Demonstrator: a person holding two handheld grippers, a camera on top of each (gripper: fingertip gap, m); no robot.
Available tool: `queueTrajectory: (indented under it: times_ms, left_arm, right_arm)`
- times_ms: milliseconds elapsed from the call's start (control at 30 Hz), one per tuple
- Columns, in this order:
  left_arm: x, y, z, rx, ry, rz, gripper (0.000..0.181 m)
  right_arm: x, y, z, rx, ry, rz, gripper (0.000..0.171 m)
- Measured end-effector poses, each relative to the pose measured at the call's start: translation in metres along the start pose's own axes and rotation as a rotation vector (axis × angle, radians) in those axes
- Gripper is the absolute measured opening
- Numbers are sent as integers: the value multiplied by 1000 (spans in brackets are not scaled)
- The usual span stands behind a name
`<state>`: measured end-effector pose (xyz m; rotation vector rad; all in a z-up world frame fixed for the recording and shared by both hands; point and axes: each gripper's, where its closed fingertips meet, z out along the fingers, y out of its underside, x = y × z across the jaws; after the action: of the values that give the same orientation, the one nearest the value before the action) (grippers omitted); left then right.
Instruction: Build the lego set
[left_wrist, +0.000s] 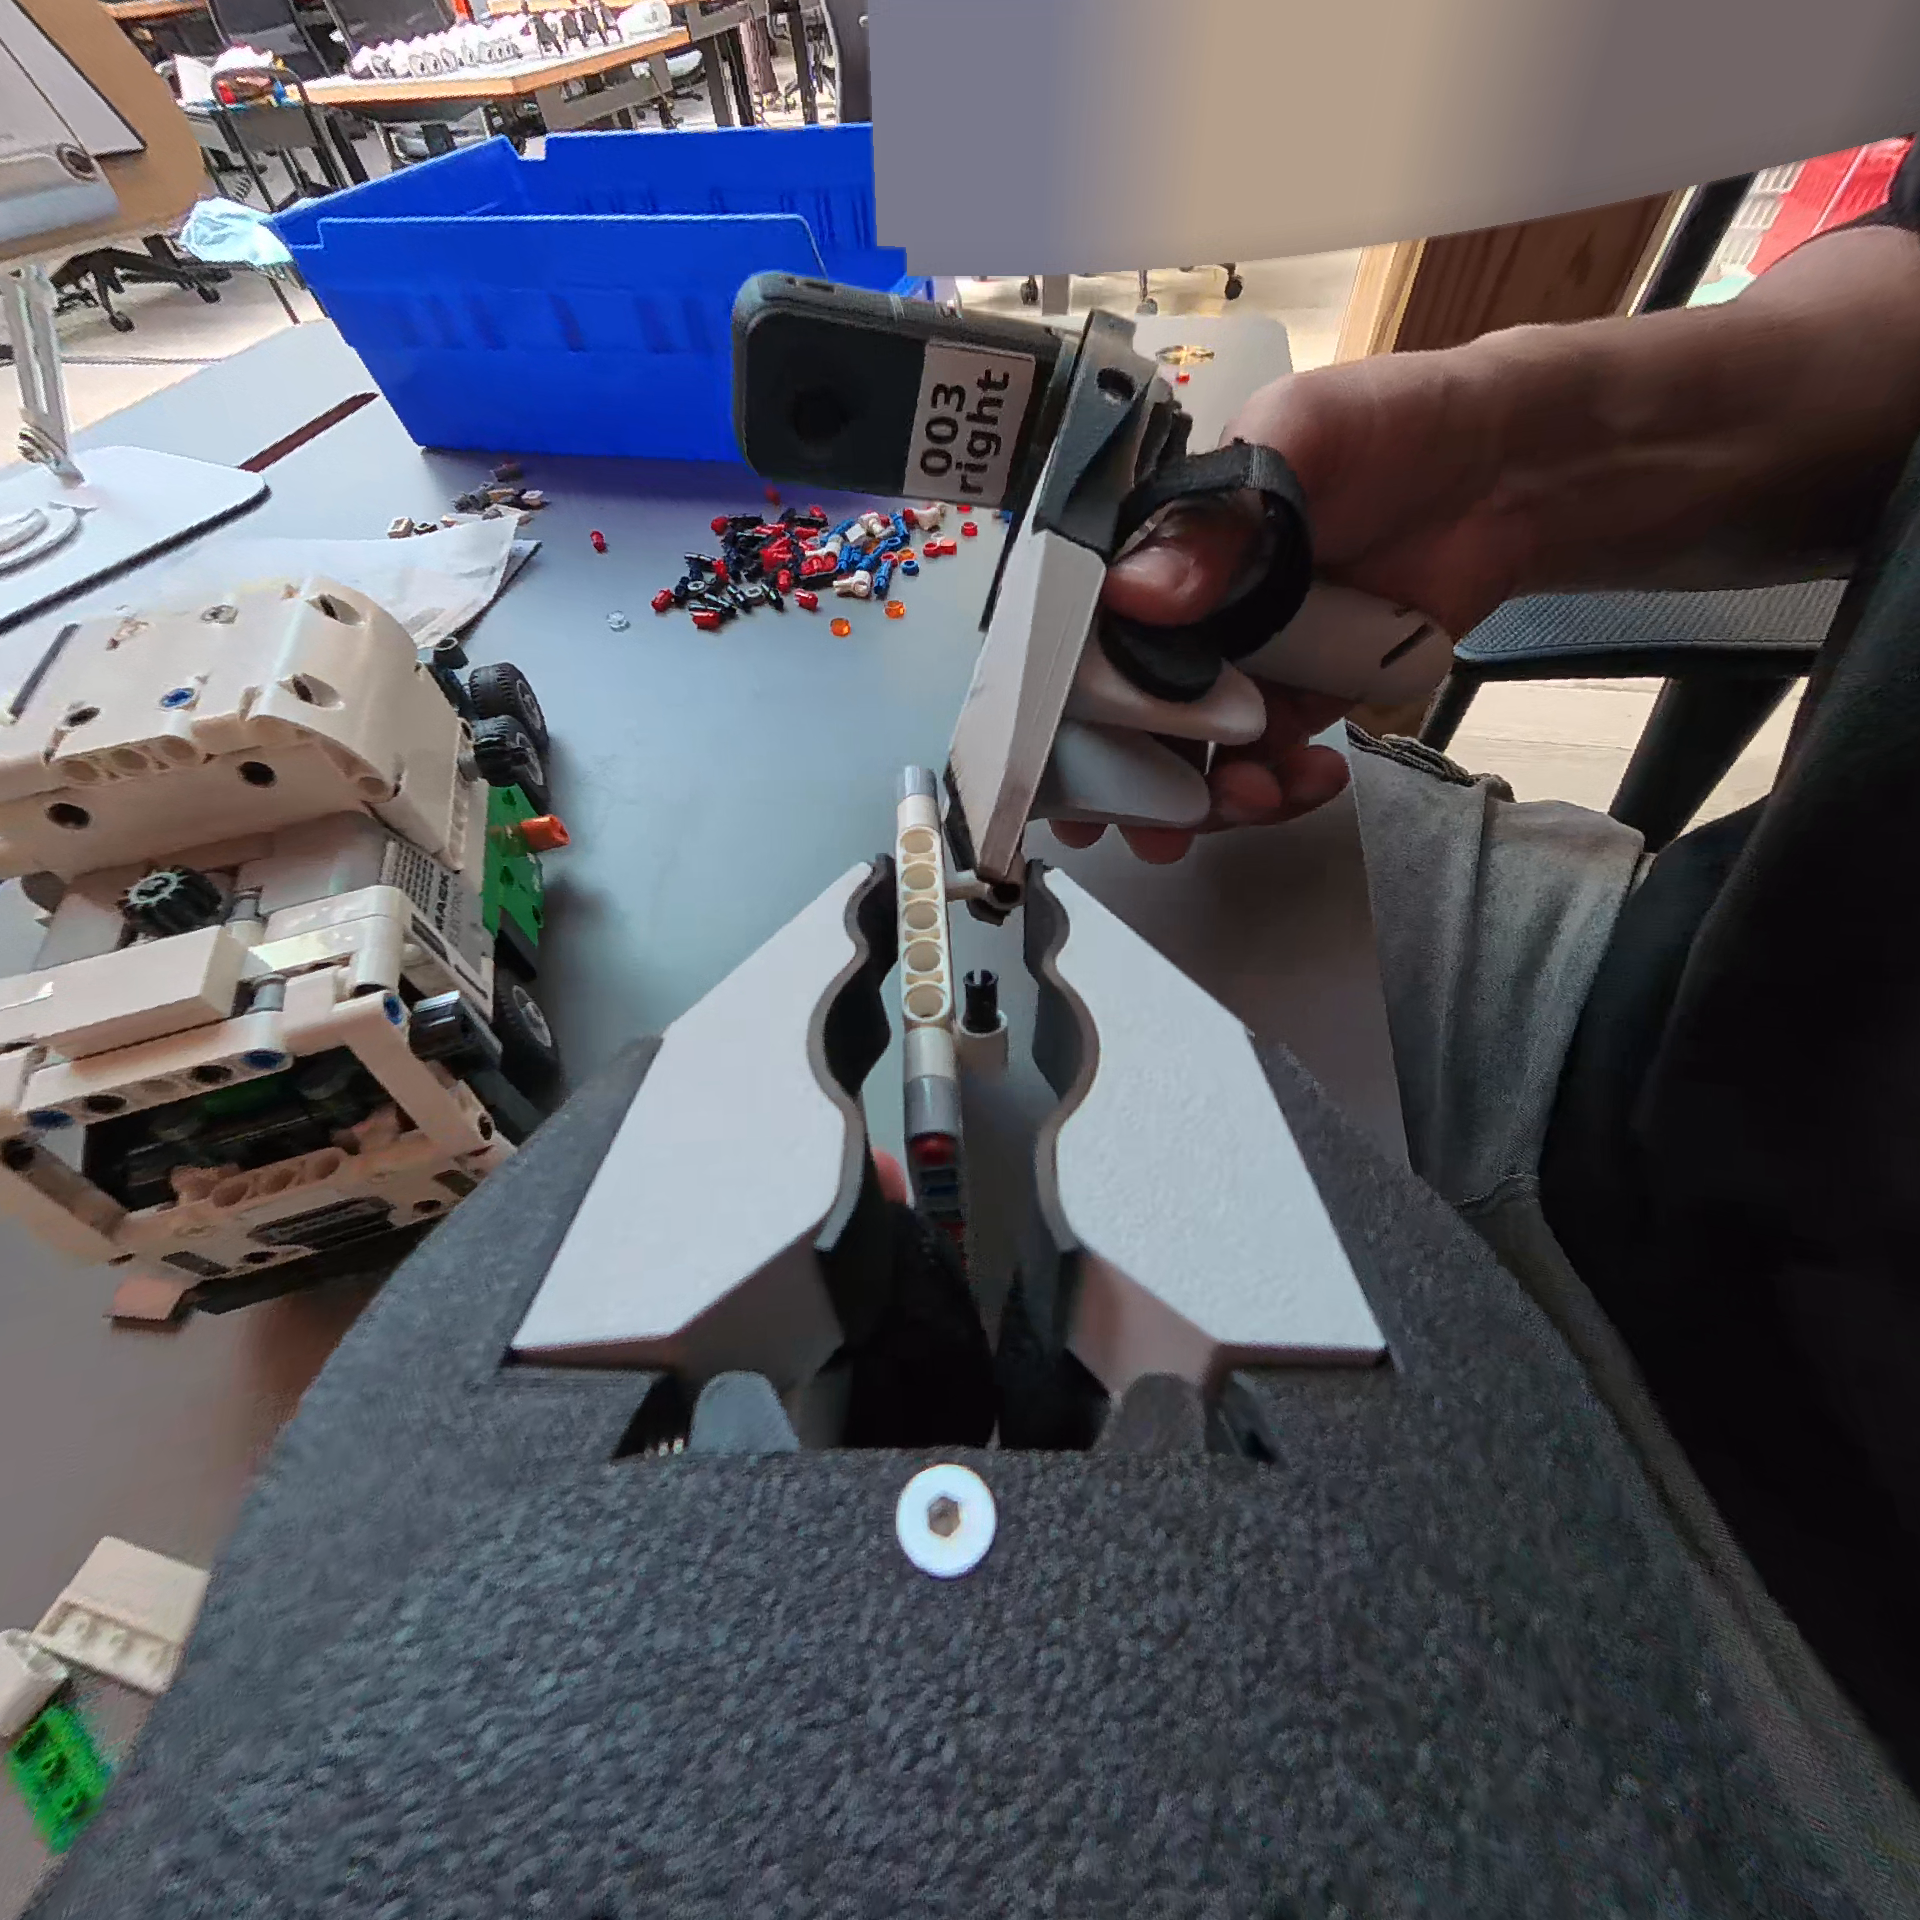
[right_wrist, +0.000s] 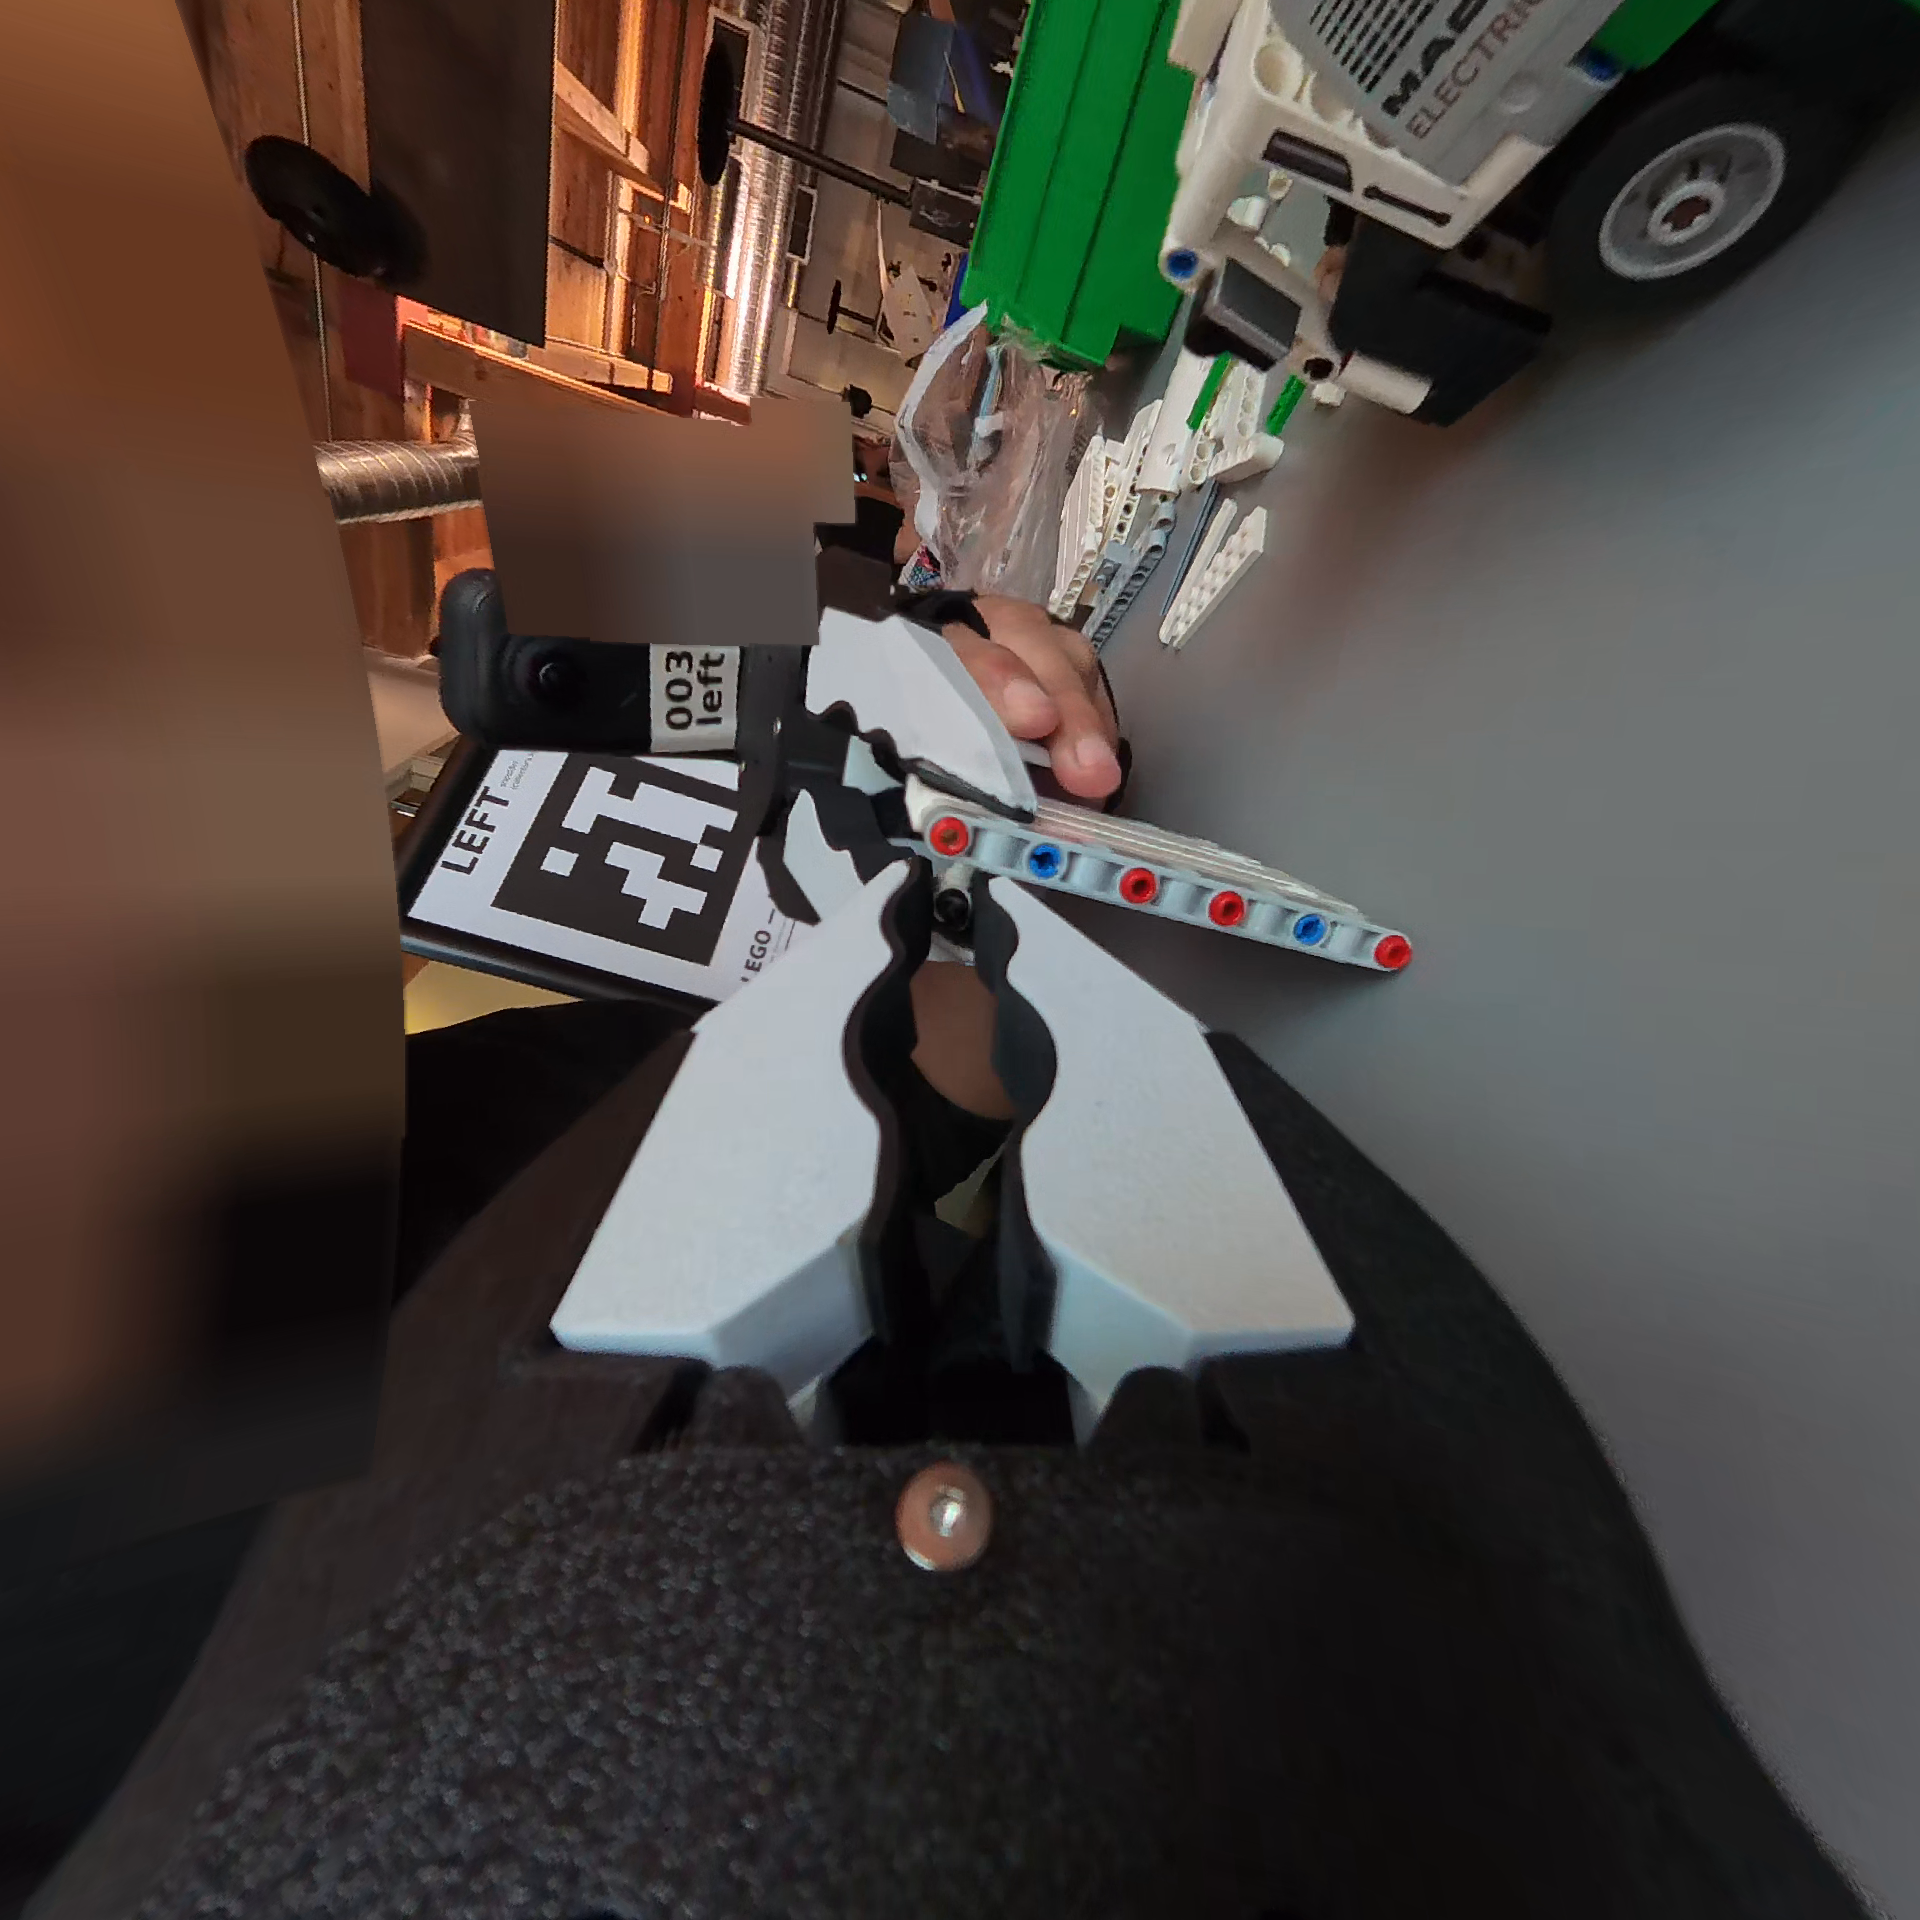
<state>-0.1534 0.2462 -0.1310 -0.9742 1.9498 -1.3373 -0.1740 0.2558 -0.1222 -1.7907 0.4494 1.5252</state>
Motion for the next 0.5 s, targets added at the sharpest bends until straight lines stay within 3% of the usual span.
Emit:
queueTrajectory:
  times_ms: [33,500]
  left_arm:
    - [0,0,1,6,-7,-4,21]
    - [-3,1,-1,15,-42,42,22]
  right_arm:
    - [0,0,-1,0,-7,8,6]
    - [4,0,3,-21,-36,14,6]
